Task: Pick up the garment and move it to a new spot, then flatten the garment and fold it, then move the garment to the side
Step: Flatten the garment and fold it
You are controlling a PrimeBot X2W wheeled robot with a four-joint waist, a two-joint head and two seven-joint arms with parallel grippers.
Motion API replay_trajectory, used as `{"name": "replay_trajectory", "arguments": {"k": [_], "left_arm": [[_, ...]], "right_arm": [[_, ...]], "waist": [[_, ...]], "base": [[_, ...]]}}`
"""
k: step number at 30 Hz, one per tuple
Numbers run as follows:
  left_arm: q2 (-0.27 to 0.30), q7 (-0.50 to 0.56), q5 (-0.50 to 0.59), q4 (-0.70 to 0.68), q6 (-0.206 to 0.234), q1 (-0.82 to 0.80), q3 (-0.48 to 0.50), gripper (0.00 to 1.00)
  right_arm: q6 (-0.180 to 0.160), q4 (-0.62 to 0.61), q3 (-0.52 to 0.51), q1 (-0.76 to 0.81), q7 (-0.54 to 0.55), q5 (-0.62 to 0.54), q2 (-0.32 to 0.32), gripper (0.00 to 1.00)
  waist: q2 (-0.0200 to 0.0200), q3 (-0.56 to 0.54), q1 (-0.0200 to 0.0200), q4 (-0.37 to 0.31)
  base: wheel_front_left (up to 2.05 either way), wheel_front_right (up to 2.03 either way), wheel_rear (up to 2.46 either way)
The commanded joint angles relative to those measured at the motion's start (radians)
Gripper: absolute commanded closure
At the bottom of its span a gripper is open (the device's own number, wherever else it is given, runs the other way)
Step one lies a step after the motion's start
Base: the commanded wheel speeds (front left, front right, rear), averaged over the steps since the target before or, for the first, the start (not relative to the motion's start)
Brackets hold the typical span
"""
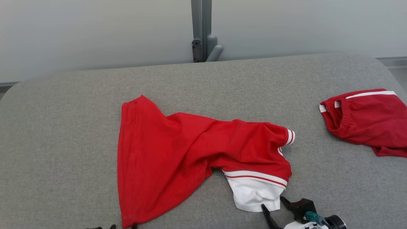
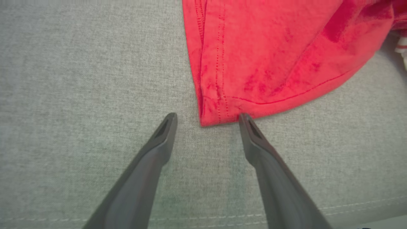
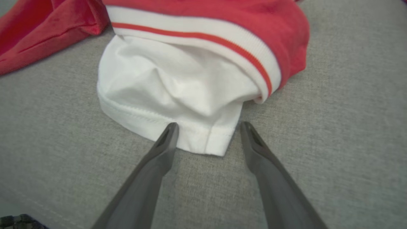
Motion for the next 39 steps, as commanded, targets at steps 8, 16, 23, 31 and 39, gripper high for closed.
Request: {"name": "replay_trajectory", "arguments": {"k": [8, 16, 23, 31, 39], "left_arm": [[-0.006, 0.024, -0.051, -0.005, -0.013, -0.052, -0.02, 0.0], [-0.006, 0.02, -0.084, 0.037, -0.018, -0.081, -0.038, 0.0], [-0.002, 0.016, -0.121, 0.069, -0.025, -0.081, -0.062, 1.0], [0.041, 0.062, -0.268, -0.217, -0.028, -0.065, -0.028, 1.0], [0.171, 0.275, -0.429, -0.779, -0.009, -0.127, 0.045, 1.0]], "right_arm": [[-0.001, 0.09, 0.035, -0.057, 0.008, 0.023, -0.004, 0.0], [-0.001, 0.142, 0.089, -0.089, 0.02, 0.065, -0.004, 0.61], [-0.001, 0.145, 0.127, -0.084, 0.016, 0.144, -0.005, 1.0], [-0.001, -0.309, 0.114, -0.062, 0.119, 0.444, -0.146, 1.0], [-0.001, -0.975, -0.184, -0.033, 0.439, 0.687, -0.405, 1.0]], "waist": [[0.0103, 0.007, 0.0, 0.003], [0.0103, 0.009, 0.0, -0.011], [0.0103, -0.009, 0.0, -0.018], [0.0103, 0.003, 0.0, -0.028], [0.0103, 0.084, 0.0, -0.042]], "base": [[0.0, 0.0, 0.0], [0.0, 0.0, 0.0], [0.0, 0.0, 0.0], [0.0, 0.0, 0.0], [0.0, 0.0, 0.0]]}}
